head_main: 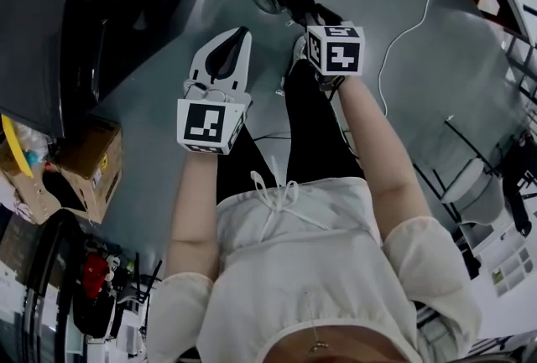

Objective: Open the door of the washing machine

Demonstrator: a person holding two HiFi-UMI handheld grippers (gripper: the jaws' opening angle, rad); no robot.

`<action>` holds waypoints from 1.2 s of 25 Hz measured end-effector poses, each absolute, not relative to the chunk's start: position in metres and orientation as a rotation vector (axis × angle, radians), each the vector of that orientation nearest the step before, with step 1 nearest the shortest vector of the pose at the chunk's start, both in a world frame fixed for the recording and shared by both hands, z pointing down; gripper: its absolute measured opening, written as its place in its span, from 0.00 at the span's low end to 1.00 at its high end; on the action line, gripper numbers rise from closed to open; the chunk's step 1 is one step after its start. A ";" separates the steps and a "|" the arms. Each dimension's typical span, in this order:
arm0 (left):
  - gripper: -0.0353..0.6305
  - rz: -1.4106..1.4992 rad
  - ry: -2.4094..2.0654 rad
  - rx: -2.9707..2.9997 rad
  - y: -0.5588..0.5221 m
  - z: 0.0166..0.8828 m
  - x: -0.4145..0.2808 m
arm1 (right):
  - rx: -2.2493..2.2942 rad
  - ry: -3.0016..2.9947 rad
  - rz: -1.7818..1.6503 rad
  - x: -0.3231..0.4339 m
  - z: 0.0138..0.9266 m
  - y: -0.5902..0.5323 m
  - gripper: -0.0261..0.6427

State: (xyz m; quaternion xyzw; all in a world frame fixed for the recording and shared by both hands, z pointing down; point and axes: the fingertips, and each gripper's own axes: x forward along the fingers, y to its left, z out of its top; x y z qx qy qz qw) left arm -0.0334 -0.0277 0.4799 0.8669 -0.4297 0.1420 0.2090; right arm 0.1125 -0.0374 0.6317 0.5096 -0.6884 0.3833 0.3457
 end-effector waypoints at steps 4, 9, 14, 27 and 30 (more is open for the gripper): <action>0.09 0.403 -1.223 2.428 -0.058 0.479 0.002 | 1.240 -1.825 0.969 0.138 0.633 -0.056 0.18; 0.09 0.450 -1.237 2.417 -0.082 0.481 0.043 | 1.172 -1.850 0.916 0.167 0.635 -0.080 0.18; 0.09 0.445 -1.287 2.415 -0.102 0.479 0.068 | 1.112 -1.878 0.896 0.191 0.635 -0.102 0.18; 0.09 0.461 -1.301 2.427 -0.158 0.483 0.102 | 1.027 -1.888 0.753 0.238 0.635 -0.165 0.19; 0.09 0.492 -1.257 2.441 -0.170 0.491 0.108 | 0.983 -1.921 0.744 0.247 0.640 -0.180 0.20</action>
